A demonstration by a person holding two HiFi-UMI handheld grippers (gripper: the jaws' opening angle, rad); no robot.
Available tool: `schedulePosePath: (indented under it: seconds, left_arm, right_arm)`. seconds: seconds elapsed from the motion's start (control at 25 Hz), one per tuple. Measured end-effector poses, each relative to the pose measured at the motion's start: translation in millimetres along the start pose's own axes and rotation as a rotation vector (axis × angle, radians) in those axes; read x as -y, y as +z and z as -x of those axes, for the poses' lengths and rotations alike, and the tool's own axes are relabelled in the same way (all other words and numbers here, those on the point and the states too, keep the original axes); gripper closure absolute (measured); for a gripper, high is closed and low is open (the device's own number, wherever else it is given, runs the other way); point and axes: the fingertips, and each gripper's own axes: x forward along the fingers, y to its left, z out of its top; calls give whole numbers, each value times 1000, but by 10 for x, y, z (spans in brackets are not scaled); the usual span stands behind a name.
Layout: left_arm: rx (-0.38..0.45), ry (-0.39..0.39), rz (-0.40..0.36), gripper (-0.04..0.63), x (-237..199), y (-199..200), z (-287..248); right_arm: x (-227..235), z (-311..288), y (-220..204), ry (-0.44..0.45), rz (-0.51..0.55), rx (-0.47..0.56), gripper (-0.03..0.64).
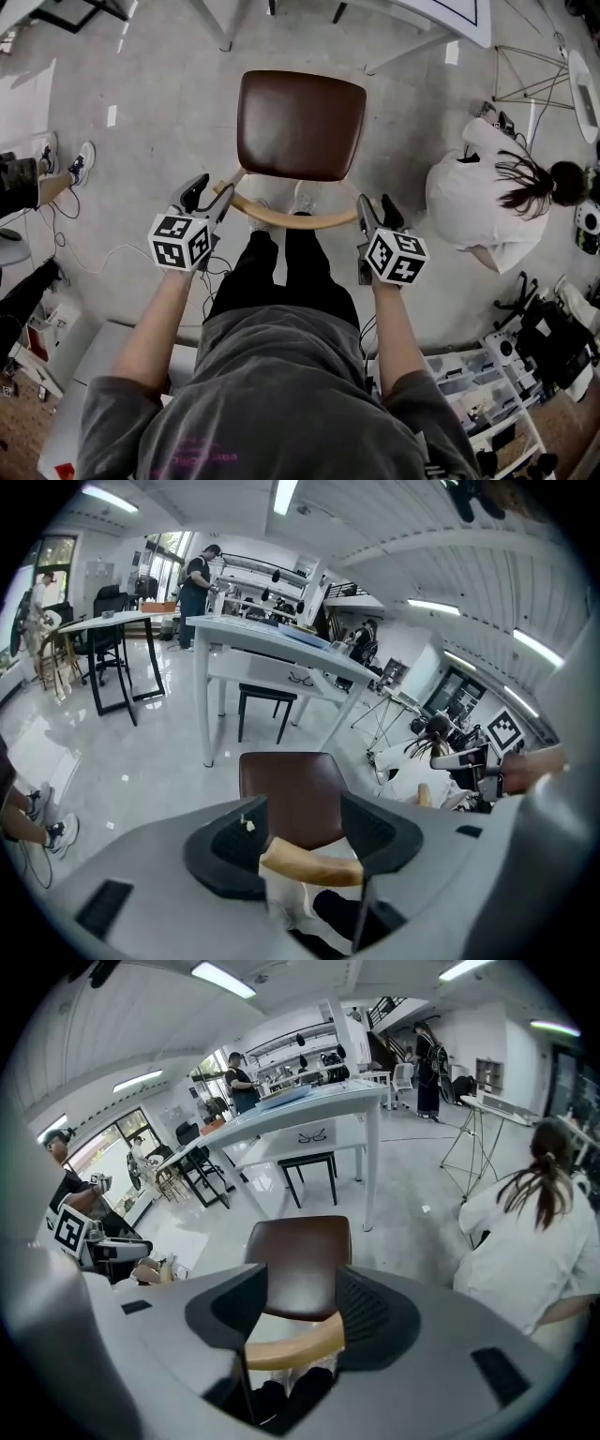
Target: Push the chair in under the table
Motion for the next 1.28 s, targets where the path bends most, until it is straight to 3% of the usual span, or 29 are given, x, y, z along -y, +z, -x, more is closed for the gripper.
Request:
schedulePosePath:
  seconds: [0.68, 1.08, 1.28]
  left_arm:
    - [-137, 40, 184, 348, -260, -635, -218]
    - [-193, 21, 419, 330, -234, -744, -428]
    - [-237, 59, 443, 330, -279, -792, -525]
  right_arm:
    - [338, -280, -549, -100, -151, -135, 408]
    - [416, -409, -665, -102, -320, -174, 407]
    - [427, -495, -699, -92, -385, -224, 399]
